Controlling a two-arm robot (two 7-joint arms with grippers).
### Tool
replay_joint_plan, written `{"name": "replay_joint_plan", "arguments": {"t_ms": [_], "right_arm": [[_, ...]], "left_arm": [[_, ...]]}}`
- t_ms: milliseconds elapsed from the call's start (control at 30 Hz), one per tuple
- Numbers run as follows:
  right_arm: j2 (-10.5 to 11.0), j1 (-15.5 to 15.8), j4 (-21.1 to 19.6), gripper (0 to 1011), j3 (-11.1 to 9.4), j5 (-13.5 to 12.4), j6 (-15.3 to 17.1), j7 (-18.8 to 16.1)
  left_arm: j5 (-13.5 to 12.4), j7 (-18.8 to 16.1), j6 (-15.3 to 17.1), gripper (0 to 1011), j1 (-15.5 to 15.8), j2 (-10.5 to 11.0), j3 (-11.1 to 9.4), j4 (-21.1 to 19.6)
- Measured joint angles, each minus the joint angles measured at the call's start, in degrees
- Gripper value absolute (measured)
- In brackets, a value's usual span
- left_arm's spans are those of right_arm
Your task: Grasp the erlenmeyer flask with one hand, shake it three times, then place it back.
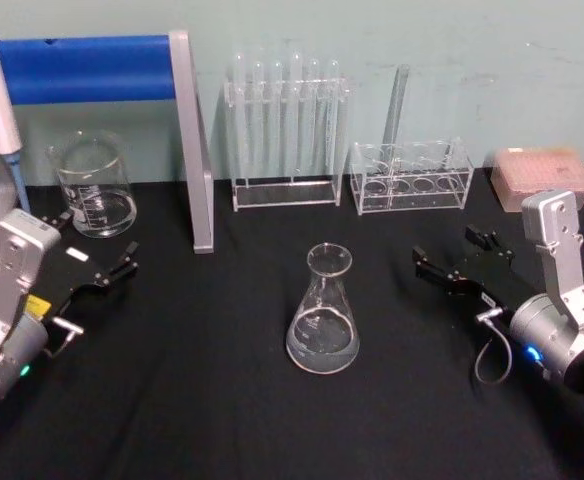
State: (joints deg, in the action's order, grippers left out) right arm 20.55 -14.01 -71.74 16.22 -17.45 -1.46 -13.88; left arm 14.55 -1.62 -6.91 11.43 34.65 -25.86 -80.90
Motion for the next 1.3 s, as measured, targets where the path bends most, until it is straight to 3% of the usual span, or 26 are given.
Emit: {"name": "replay_joint_plan", "arguments": {"t_ms": [1300], "right_arm": [[0.0, 0.0, 0.0, 1000, 0.0, 0.0, 0.0, 0.0]], "left_arm": [[0.0, 0.0, 0.0, 1001, 0.0, 0.0, 0.0, 0.0]]}}
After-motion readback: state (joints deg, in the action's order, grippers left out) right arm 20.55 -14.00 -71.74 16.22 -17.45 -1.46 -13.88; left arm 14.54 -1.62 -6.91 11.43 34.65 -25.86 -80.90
